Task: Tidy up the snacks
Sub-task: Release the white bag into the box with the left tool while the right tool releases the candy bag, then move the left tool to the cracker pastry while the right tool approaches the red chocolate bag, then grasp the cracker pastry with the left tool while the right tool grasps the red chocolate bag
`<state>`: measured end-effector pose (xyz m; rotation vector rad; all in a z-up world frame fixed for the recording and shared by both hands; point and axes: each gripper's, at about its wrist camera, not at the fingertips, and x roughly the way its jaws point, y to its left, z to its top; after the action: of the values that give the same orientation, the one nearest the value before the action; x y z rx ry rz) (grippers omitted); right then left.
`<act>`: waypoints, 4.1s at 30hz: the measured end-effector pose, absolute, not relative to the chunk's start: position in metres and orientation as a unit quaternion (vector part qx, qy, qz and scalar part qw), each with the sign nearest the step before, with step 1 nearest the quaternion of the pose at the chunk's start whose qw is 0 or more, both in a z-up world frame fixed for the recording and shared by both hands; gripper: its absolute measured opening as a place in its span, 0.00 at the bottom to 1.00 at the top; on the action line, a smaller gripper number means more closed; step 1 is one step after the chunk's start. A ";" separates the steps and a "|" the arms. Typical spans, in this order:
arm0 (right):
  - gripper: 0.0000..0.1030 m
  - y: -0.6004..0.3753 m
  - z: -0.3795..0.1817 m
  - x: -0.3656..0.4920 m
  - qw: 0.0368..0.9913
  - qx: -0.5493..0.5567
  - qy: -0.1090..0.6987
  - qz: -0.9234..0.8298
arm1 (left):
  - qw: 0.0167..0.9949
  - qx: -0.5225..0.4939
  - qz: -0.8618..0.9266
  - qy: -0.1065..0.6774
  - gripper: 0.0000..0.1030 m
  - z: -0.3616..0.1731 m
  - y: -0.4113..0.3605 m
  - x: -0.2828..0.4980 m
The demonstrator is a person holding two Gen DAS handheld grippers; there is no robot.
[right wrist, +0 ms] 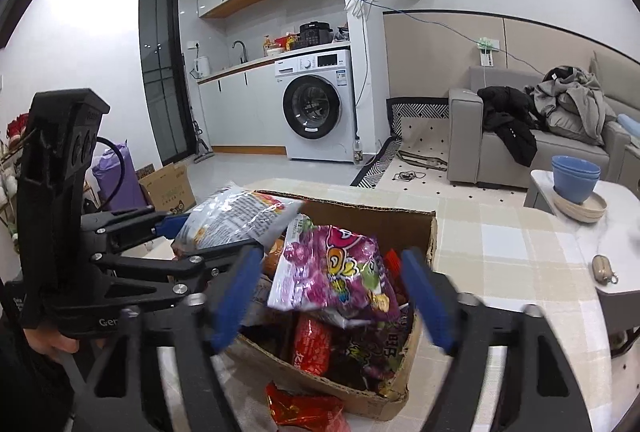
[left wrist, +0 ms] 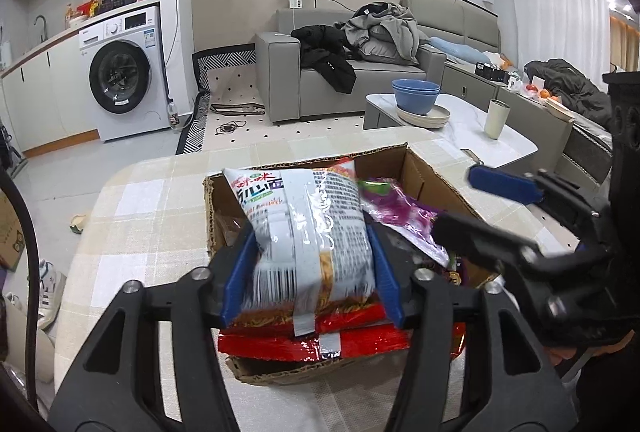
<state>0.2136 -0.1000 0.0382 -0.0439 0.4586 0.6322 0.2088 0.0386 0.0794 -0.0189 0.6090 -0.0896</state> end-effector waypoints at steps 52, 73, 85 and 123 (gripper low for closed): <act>1.00 -0.143 0.008 0.141 0.904 -0.023 0.322 0.280 | 0.927 -0.042 -0.085 0.362 0.99 0.025 0.026 0.056; 0.99 -0.144 -0.002 0.150 0.899 -0.024 0.343 0.272 | 0.868 0.034 -0.137 0.477 0.99 -0.024 -0.014 0.062; 0.99 -0.145 -0.005 0.152 0.897 -0.028 0.348 0.271 | 0.847 0.056 -0.188 0.494 0.72 -0.039 -0.034 0.056; 0.46 -0.104 -0.056 0.168 0.877 -0.033 0.396 0.272 | 0.871 0.025 -0.129 0.474 0.55 -0.036 0.001 0.067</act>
<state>0.1685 -0.1040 -0.0555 -0.0682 0.8254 0.5672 0.0665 0.0005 -0.0356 0.0515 0.9911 -0.2700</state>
